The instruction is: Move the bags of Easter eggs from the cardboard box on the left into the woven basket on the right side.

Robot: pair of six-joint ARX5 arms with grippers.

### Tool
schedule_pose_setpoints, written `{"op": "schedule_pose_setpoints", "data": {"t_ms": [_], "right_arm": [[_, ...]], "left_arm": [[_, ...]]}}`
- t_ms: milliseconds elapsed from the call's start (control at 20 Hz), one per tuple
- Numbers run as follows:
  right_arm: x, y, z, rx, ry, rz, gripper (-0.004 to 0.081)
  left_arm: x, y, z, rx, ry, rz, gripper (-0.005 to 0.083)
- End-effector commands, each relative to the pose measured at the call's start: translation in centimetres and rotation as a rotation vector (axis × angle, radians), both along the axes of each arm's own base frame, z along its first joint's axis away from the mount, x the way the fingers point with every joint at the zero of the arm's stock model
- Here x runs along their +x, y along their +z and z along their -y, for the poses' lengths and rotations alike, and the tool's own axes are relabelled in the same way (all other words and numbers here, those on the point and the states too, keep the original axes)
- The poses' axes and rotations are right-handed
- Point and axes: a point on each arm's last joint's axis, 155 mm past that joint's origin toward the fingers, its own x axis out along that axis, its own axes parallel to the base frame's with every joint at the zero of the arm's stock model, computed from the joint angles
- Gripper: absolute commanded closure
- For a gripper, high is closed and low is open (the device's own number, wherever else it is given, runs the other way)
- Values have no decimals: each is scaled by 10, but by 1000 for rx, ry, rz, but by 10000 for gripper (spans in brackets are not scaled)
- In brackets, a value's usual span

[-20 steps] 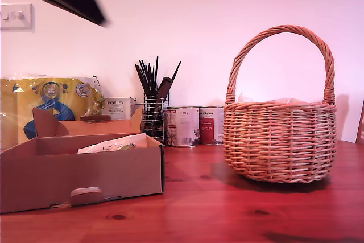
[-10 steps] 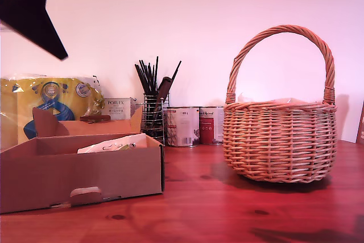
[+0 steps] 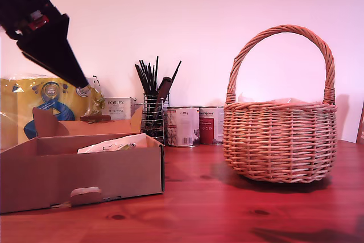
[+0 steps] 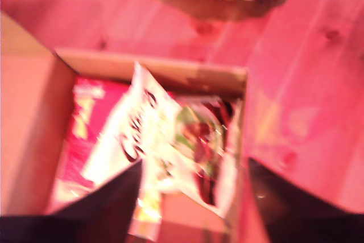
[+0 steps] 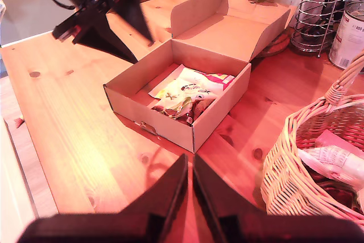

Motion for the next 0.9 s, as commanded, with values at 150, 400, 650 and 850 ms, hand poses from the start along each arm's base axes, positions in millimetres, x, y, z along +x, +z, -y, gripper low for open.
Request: {"op": "schedule_pose_setpoints", "data": {"t_ms": [150, 400, 650, 850], "right_arm": [[-1, 4, -1, 5, 8, 10, 783], [-1, 4, -1, 5, 8, 10, 783], [-1, 4, -1, 5, 8, 10, 783], [-1, 4, -1, 4, 8, 10, 783]], "left_arm": [[-2, -4, 2, -1, -14, 2, 79], [10, 3, 6, 7, -58, 92, 78], [23, -2, 18, 43, -208, 207, 78], [35, -32, 26, 40, -234, 168, 78]]}}
